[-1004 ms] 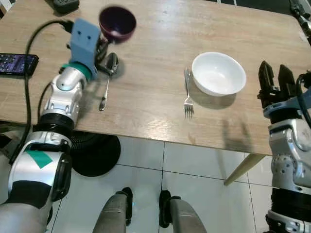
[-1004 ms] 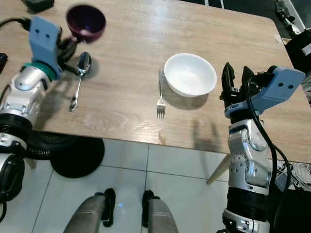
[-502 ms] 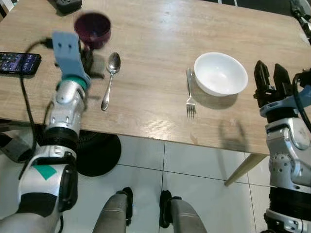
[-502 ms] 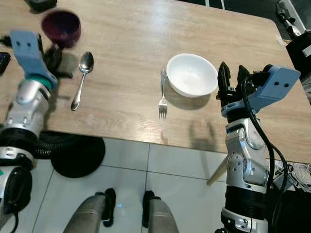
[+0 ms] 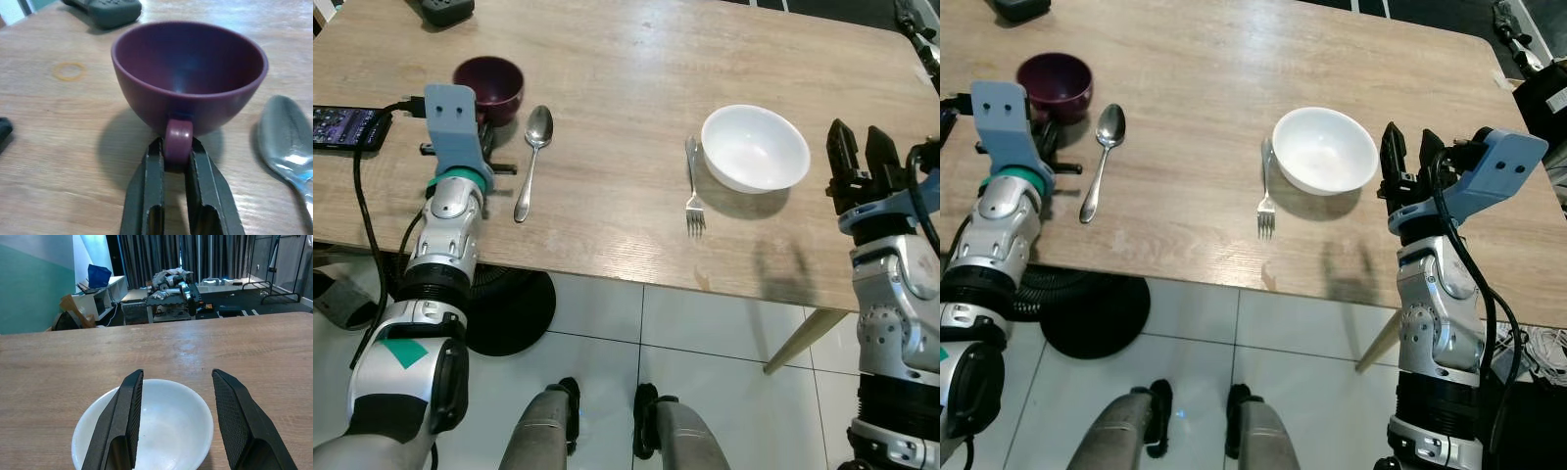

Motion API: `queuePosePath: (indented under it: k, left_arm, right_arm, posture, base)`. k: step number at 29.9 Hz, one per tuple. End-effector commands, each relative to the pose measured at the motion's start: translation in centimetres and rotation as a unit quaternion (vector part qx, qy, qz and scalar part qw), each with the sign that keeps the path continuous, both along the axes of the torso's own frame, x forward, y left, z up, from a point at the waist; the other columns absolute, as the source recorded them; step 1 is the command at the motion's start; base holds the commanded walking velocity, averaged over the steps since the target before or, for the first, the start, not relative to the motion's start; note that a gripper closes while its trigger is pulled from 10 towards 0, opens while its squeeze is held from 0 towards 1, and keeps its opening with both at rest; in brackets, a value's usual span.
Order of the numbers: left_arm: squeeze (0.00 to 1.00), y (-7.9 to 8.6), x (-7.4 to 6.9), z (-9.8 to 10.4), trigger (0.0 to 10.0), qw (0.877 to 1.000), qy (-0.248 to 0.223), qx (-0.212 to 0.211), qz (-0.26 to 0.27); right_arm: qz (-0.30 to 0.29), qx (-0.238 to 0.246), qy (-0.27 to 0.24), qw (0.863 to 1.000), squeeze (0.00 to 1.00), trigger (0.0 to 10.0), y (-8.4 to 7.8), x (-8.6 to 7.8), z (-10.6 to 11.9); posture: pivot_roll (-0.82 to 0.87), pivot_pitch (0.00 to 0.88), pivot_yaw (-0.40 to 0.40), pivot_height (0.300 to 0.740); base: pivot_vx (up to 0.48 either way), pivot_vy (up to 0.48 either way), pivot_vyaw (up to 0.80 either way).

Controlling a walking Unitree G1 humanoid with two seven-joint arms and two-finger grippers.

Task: Setting the table

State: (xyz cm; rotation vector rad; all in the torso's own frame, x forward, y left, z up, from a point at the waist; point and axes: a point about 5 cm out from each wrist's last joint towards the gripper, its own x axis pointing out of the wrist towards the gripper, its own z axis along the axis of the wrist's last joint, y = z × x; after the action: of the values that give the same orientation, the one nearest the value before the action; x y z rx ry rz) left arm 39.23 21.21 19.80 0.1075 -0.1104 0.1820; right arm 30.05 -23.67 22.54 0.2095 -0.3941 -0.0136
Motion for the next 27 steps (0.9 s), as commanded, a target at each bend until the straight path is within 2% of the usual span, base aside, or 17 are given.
queuePosePath:
  k: [1, 5, 10, 11, 13, 14, 22, 23, 25, 26, 27]
  left_arm:
    - [0.0, 0.1, -0.2, -1.0, 10.0, 1.0, 0.025, 0.007, 0.012]
    - [0.0, 0.4, -0.3, -1.7, 10.0, 0.999, 0.04, -0.002, 0.017]
    - [0.0, -0.2, -0.2, -1.4, 10.0, 1.0, 0.03, 0.005, 0.0]
    - [0.04, -0.3, -0.2, -1.2, 10.0, 1.0, 0.027, 0.008, -0.003]
    - [0.04, -0.4, -0.2, -1.2, 10.0, 1.0, 0.026, 0.01, -0.003]
    - [1.0, -0.5, -0.1, -1.0, 10.0, 1.0, 0.021, 0.014, -0.006]
    - [1.0, -1.4, -0.1, 0.1, 10.0, 0.999, -0.011, 0.049, -0.02]
    - [0.33, -1.8, -0.3, 0.7, 10.0, 0.997, -0.033, 0.059, -0.024]
    - [0.33, -2.0, -0.5, 1.1, 10.0, 0.996, -0.049, 0.065, -0.027]
    - [0.0, -2.3, -0.6, 1.5, 10.0, 0.995, -0.063, 0.067, -0.029]
    - [0.0, -2.4, -0.8, 1.7, 10.0, 0.995, -0.072, 0.067, -0.03]
  right_arm:
    - [-0.01, 0.007, 0.009, 1.0, 0.0, 10.0, -0.6, -0.1, -0.5]
    - [-0.007, 0.007, 0.008, 1.0, 0.0, 10.0, -0.6, 0.0, -0.5]
    - [-0.005, 0.006, 0.008, 1.0, 0.0, 10.0, -0.5, 0.1, -0.4]
    - [-0.005, 0.006, 0.007, 1.0, 0.0, 10.0, -0.5, 0.1, -0.4]
    - [-0.005, 0.006, 0.007, 1.0, 0.0, 10.0, -0.6, 0.1, -0.4]
    - [-0.005, 0.007, 0.007, 1.0, 0.0, 10.0, -0.5, 0.1, -0.4]
    - [-0.005, 0.007, 0.006, 1.0, 0.0, 10.0, -0.5, 0.0, -0.4]
    - [-0.005, 0.007, 0.006, 1.0, 0.0, 10.0, -0.6, 0.0, -0.4]
    - [-0.005, 0.007, 0.005, 1.0, 0.0, 10.0, -0.6, 0.0, -0.4]
    - [-0.005, 0.008, 0.005, 1.0, 0.0, 10.0, -0.6, 0.0, -0.4]
    - [-0.005, 0.008, 0.005, 1.0, 0.0, 10.0, -0.6, 0.0, -0.4]
  posture:
    - [0.11, 0.165, -0.029, 0.74]
    - [0.11, 0.162, -0.033, 0.74]
    - [0.11, 0.158, -0.033, 0.74]
    - [0.11, 0.158, -0.033, 0.74]
    - [0.11, 0.158, -0.033, 0.74]
    - [0.11, 0.155, -0.031, 0.74]
    - [0.11, 0.157, -0.032, 0.74]
    - [0.11, 0.159, -0.03, 0.74]
    - [0.11, 0.159, -0.03, 0.74]
    - [0.11, 0.159, -0.03, 0.74]
    - [0.11, 0.159, -0.03, 0.74]
  base:
    - [0.0, 0.0, 0.0]
    - [0.0, 0.0, 0.0]
    - [0.0, 0.0, 0.0]
    - [0.0, 0.0, 0.0]
    - [0.0, 0.0, 0.0]
    - [0.0, 0.0, 0.0]
    - [0.0, 0.0, 0.0]
    - [0.0, 0.0, 0.0]
    - [0.0, 0.0, 0.0]
    - [0.0, 0.0, 0.0]
    - [0.0, 0.0, 0.0]
